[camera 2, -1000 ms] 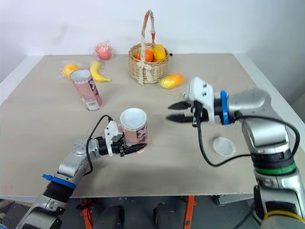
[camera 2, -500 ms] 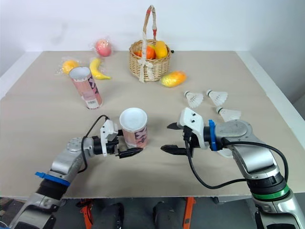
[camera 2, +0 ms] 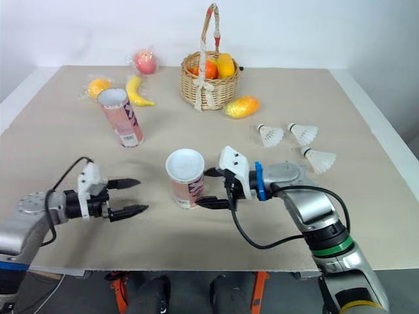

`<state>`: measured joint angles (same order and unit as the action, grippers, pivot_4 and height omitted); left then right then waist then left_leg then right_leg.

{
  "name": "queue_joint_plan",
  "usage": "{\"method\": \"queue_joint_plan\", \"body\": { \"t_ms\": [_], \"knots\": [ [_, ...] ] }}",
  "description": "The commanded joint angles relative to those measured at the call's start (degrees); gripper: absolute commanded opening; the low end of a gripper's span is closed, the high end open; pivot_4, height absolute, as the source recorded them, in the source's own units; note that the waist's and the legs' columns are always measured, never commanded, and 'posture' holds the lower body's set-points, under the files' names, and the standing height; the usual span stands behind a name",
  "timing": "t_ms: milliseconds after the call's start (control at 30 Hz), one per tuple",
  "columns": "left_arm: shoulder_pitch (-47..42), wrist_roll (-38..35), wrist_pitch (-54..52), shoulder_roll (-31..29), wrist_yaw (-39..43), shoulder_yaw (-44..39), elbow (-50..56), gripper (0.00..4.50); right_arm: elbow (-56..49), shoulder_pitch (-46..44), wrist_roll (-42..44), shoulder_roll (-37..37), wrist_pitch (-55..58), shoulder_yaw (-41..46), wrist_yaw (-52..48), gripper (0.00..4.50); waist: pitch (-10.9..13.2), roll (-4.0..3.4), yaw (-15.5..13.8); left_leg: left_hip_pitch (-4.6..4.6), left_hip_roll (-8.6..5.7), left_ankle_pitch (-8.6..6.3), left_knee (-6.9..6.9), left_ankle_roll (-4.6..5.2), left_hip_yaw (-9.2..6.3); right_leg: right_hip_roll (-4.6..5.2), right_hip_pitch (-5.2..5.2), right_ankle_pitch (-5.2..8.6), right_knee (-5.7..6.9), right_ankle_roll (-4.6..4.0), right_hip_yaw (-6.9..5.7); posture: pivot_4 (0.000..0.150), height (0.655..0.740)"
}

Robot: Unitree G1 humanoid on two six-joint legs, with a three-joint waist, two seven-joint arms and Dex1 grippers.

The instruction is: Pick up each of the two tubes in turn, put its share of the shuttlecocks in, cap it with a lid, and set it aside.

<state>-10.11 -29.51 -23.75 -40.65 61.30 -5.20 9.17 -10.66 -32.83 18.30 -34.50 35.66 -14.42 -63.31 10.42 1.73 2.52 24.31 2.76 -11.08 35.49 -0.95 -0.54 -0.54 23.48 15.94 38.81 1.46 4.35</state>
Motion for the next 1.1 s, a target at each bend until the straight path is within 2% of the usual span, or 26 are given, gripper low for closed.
{"method": "queue_joint_plan", "body": {
  "t_ms": [33, 200, 567, 600, 633, 700, 733, 800, 933, 1100],
  "knots": [
    [0.42, -9.99, -5.43, 0.7, -2.79, -7.07, 8.27, 4.49, -0.67, -1.44, 0.2, 1.47, -1.41, -1.18, -0.09, 4.49, 0.0, 0.0, -0.01, 0.01, -0.03, 0.0, 0.0, 0.0, 0.0, 0.06, -0.01, -0.01, 0.01, -0.01, -0.01, 0.15, 0.74],
    [2.53, -19.81, -9.21, 0.41, -4.42, -13.06, 16.6, 4.49, 1.63, -2.54, -0.18, 4.29, -2.69, -2.4, 0.11, 4.49, 0.01, 0.02, 0.07, 0.02, -0.06, -0.07, 0.06, -0.12, 0.0, 0.09, -0.04, -0.03, 0.01, -0.05, 0.01, 0.15, 0.74],
    [3.66, -19.68, -7.91, -1.54, -4.93, -13.44, 19.1, 4.49, 7.62, -4.81, -0.66, 9.22, -5.57, -2.75, 0.15, 4.49, 0.01, 0.02, 0.11, -0.06, 0.0, -0.04, 0.28, -0.16, -0.07, -0.15, -0.08, -0.05, 0.19, -0.09, -0.06, 0.15, 0.74],
    [3.47, -19.34, -7.48, -1.48, -4.77, -13.23, 19.08, 4.5, 7.47, -4.68, -0.41, 9.29, -5.59, -2.54, 0.0, 3.99, 0.01, 0.02, 0.11, -0.06, 0.0, -0.04, 0.3, -0.16, -0.06, -0.15, -0.08, -0.05, 0.2, -0.09, -0.06, 0.15, 0.74],
    [3.1, -19.0, -7.05, -1.25, -4.75, -12.85, 18.91, 4.5, 7.48, -4.67, -0.29, 9.28, -5.65, -2.33, -0.12, 3.78, 0.01, 0.02, 0.1, -0.06, 0.0, -0.04, 0.3, -0.16, -0.06, -0.14, -0.08, -0.05, 0.2, -0.09, -0.05, 0.15, 0.74],
    [2.09, -18.21, -6.16, -0.47, -4.98, -11.48, 18.53, 4.5, 7.55, -4.76, -0.25, 9.23, -5.22, -1.77, 0.41, 2.97, 0.01, 0.02, 0.08, -0.06, -0.01, -0.04, 0.31, -0.16, -0.06, -0.13, -0.08, -0.08, 0.2, -0.13, -0.05, 0.15, 0.74],
    [1.13, -17.33, -5.52, 0.08, -5.09, -10.22, 18.1, 4.5, 7.68, -4.89, -0.05, 9.12, -4.89, -1.36, 0.52, 2.71, 0.01, 0.02, 0.07, -0.06, -0.01, -0.04, 0.31, -0.16, -0.06, -0.13, -0.09, -0.1, 0.2, -0.17, -0.05, 0.15, 0.74],
    [-2.07, -13.91, -3.97, 1.58, -5.87, -6.22, 16.17, 4.5, 7.45, -4.86, 0.48, 8.42, -4.27, -0.47, 0.31, 2.71, 0.01, 0.02, -0.12, -0.05, -0.02, -0.04, 0.32, -0.16, -0.07, -0.13, -0.11, -0.14, 0.2, -0.23, -0.05, 0.15, 0.74],
    [-12.87, -6.12, 0.54, 8.32, -7.91, 2.87, 9.06, 4.5, 6.03, -3.94, 1.35, 5.38, -3.04, 2.56, 0.41, 2.71, 0.01, 0.02, -0.83, -0.01, -0.09, -0.04, 0.53, -0.17, -0.12, -0.12, -0.17, -0.25, 0.23, -0.24, -0.1, 0.15, 0.74],
    [-23.54, -3.35, 1.55, 16.02, -8.27, 8.33, 1.39, 4.5, 5.29, -2.72, 3.15, 0.16, -1.28, 10.78, 3.31, 2.71, 0.01, 0.02, -1.27, 0.19, -0.11, -0.05, 0.85, -0.14, -0.09, -0.12, -0.13, -0.38, 0.21, -0.13, -0.06, 0.15, 0.74]
  ]
}}
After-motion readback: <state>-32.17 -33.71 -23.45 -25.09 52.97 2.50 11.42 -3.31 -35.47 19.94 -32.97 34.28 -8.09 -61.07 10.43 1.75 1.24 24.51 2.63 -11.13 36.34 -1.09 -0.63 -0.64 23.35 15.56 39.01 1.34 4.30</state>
